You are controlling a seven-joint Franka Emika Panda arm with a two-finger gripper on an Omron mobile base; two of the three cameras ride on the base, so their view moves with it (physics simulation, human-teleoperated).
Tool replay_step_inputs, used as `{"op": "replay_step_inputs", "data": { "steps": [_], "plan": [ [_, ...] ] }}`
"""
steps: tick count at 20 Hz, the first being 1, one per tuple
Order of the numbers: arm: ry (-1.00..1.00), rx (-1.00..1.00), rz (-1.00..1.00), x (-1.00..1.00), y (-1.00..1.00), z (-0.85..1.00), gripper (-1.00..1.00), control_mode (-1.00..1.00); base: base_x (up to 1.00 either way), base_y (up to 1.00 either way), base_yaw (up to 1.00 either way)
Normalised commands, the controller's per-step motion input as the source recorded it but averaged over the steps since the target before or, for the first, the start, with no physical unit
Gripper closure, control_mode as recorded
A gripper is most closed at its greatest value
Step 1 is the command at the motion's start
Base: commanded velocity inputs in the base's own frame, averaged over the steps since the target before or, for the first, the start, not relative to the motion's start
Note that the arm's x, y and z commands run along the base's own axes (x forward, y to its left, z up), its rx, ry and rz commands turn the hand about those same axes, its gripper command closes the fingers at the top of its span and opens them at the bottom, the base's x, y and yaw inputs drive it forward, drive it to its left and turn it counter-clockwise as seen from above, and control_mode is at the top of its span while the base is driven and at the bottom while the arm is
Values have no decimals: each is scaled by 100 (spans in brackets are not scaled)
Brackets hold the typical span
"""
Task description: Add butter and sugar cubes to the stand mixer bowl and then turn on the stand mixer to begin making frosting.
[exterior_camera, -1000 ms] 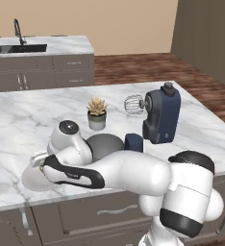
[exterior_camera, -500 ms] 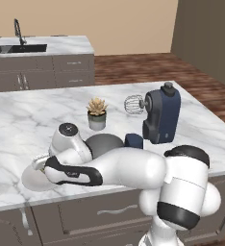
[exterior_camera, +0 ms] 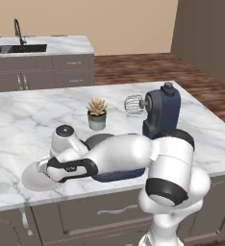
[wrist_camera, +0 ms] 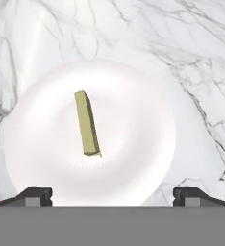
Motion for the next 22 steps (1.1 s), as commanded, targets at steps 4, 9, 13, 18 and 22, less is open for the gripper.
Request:
{"op": "replay_step_inputs", "data": {
  "steps": [4,9,13,18,22],
  "plan": [
    [4,-4,1,1,23,-1,-100,-100,0,0,0],
    [2,-1,1,1,16,-5,-100,-100,0,0,0],
    [0,-3,0,1,0,-25,-100,-100,0,0,0],
    [0,-4,0,2,2,-27,-100,-100,0,0,0],
    [0,-1,0,14,3,-5,-100,-100,0,0,0]
  ]
}}
